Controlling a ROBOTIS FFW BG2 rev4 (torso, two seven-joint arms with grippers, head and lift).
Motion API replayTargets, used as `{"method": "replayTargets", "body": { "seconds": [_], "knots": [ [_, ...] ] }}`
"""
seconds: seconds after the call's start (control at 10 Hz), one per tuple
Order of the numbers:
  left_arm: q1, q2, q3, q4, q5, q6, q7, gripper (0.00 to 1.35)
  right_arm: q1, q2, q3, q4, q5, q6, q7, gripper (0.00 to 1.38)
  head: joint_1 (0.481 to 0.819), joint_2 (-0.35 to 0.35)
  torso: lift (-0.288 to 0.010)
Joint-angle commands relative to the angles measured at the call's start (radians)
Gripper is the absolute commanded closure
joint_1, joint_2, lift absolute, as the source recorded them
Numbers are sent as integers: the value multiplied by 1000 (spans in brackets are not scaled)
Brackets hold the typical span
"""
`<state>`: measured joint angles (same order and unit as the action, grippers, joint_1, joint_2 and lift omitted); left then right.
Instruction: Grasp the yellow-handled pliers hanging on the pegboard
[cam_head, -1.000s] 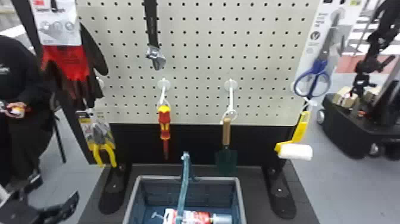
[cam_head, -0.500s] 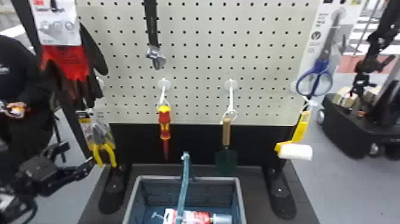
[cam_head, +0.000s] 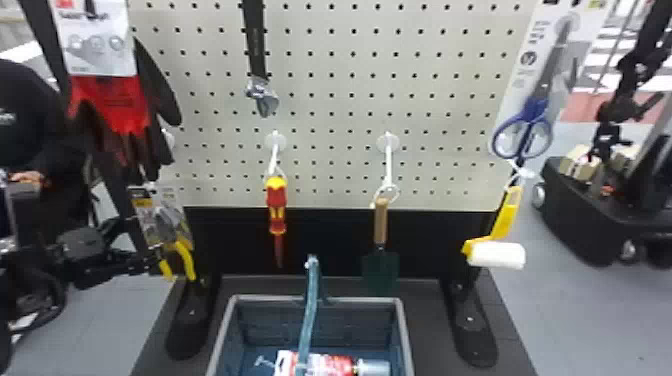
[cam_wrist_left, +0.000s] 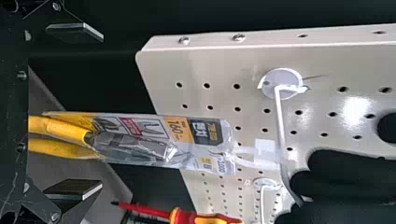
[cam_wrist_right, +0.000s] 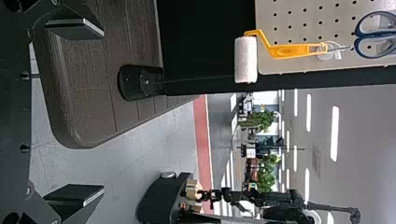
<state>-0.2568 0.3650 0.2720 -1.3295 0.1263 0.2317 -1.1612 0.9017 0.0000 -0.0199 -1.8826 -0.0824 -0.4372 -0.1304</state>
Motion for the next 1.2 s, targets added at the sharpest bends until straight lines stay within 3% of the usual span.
{"method": "replayTargets", "body": {
  "seconds": [0.0, 0.1, 0.4, 0.5, 0.6, 0.7, 1.1],
  "knots": [
    [-54, 11, -54, 94, 64, 6, -38, 191, -3, 1, 0, 4, 1, 0, 2, 130, 549, 0, -100],
    [-84, 5, -85, 167, 118, -17, -83, 191, -6, 1, 0, 9, 4, 0, 5, 130, 549, 0, -100],
    [-125, 9, -106, 155, 38, -52, -110, 183, -6, 1, 0, 9, 4, 0, 11, 130, 549, 0, -100],
    [-95, 8, -77, 64, -4, -8, -107, 308, -3, 1, 0, 9, 3, 0, 11, 130, 549, 0, -100],
    [-84, 17, -68, 42, -13, -22, -109, 1009, -1, 1, 0, 9, 3, 0, 11, 130, 549, 0, -100],
    [-71, 23, -65, 37, 0, -5, -104, 1182, 1, 1, 0, 9, 3, 0, 11, 130, 549, 0, -100],
    [-61, 28, -73, -7, -62, 18, -124, 1217, 1, 1, 0, 9, 4, 0, 11, 130, 549, 0, -100]
  ]
}}
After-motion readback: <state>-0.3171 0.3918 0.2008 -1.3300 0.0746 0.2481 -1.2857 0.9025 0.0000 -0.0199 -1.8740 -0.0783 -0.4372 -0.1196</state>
